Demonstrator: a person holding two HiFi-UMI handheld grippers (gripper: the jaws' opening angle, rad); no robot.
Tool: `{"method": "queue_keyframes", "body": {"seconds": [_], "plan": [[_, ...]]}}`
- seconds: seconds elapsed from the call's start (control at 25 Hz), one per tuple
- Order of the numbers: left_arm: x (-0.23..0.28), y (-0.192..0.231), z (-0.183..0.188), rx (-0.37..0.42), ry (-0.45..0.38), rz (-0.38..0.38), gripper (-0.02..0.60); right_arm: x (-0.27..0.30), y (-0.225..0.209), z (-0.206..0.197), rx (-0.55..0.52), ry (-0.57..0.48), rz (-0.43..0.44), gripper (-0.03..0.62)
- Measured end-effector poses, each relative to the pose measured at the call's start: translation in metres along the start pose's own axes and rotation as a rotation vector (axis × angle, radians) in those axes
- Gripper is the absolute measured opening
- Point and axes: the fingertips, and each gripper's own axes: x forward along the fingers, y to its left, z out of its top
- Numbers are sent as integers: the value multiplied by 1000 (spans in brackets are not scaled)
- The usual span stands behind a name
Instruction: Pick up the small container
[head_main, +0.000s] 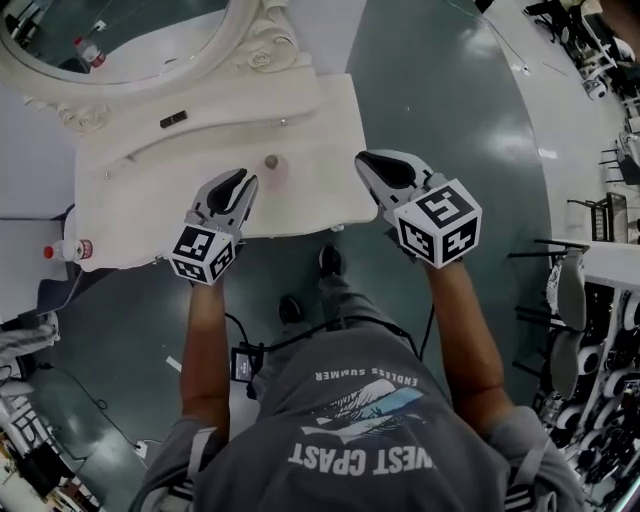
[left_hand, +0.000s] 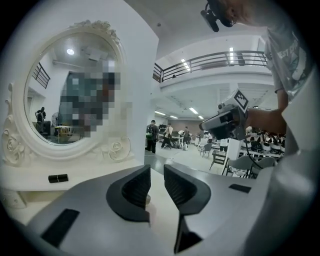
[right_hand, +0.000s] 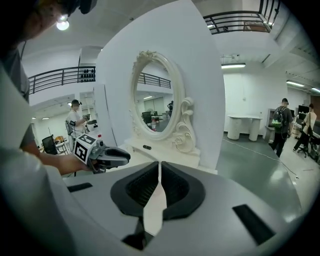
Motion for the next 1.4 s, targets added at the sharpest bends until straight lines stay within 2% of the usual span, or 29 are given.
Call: {"method": "queue_keyframes", "body": {"seconds": [0.6, 0.96, 1.12, 1.16, 1.32, 1.4], "plan": [[76, 15, -69, -2, 70, 3, 252, 12, -37, -41, 58, 93, -10, 32], [104, 24, -101, -31, 93, 49, 255, 18, -51, -62, 96, 141, -15, 32], [121, 26, -105, 3, 101, 68, 253, 17, -60, -67, 106, 148, -25, 32], [122, 26, -107, 15, 110, 76, 246, 16, -60, -70, 113, 154, -23, 32], [125, 25, -111, 78, 105, 91, 148, 18, -59, -76, 130, 166, -17, 32], [126, 25, -111, 98, 105, 96, 141, 19, -57, -76, 131, 164, -15, 32]]}}
